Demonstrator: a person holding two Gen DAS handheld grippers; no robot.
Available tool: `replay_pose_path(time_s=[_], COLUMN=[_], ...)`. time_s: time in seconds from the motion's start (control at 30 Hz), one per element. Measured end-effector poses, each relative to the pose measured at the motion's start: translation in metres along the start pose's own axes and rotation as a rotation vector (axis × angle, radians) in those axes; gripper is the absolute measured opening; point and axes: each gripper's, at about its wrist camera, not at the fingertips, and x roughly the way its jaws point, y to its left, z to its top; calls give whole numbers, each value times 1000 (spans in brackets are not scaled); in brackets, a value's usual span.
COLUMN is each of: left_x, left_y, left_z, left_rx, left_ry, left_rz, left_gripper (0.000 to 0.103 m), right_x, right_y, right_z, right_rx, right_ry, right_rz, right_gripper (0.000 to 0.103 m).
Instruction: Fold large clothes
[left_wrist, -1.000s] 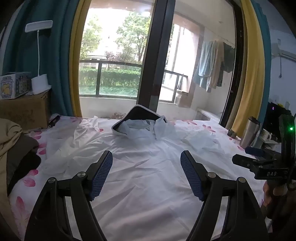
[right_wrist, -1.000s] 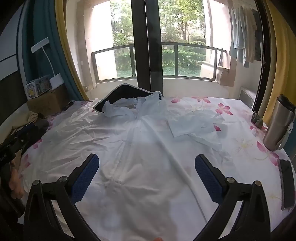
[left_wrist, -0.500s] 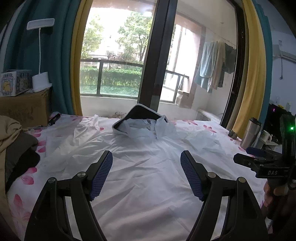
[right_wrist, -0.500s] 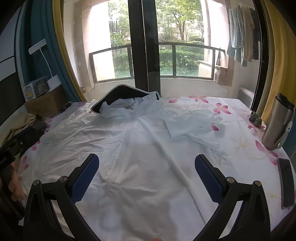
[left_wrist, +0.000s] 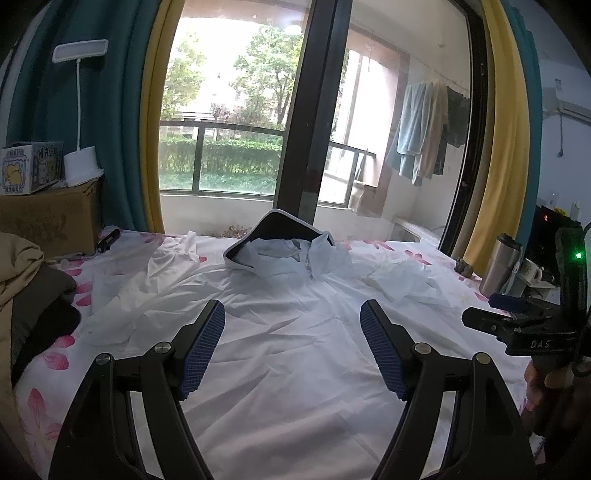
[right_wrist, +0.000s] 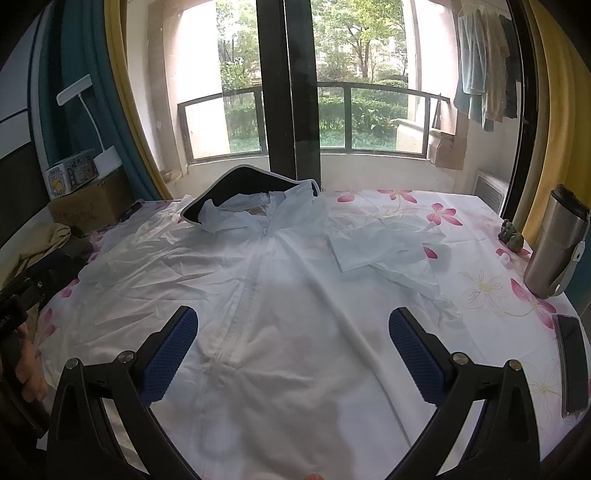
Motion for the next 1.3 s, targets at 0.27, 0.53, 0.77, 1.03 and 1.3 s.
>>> replay_pose_path(time_s=[0.27, 0.53, 0.77, 1.03, 1.3], left_x=[0, 0, -1, -3, -2], left_y=[0, 1, 0, 4, 3], left_z=[0, 1, 1, 4, 4], left_rx=[1, 4, 3, -19, -7], left_ry=[0, -1, -2, -4, 5], left_rz=[-1, -1, -2, -7, -4], left_gripper=[79, 79, 79, 79, 79], right_x=[1, 0, 1, 1, 1], right_y=[1, 1, 1, 1, 1], right_z=[0, -1, 0, 0, -1], right_rx=[-2, -1, -2, -2, -1], right_ry=[3, 2, 3, 3, 5], right_rz=[1, 1, 1, 1, 1], right_gripper=[102, 102, 102, 102, 102])
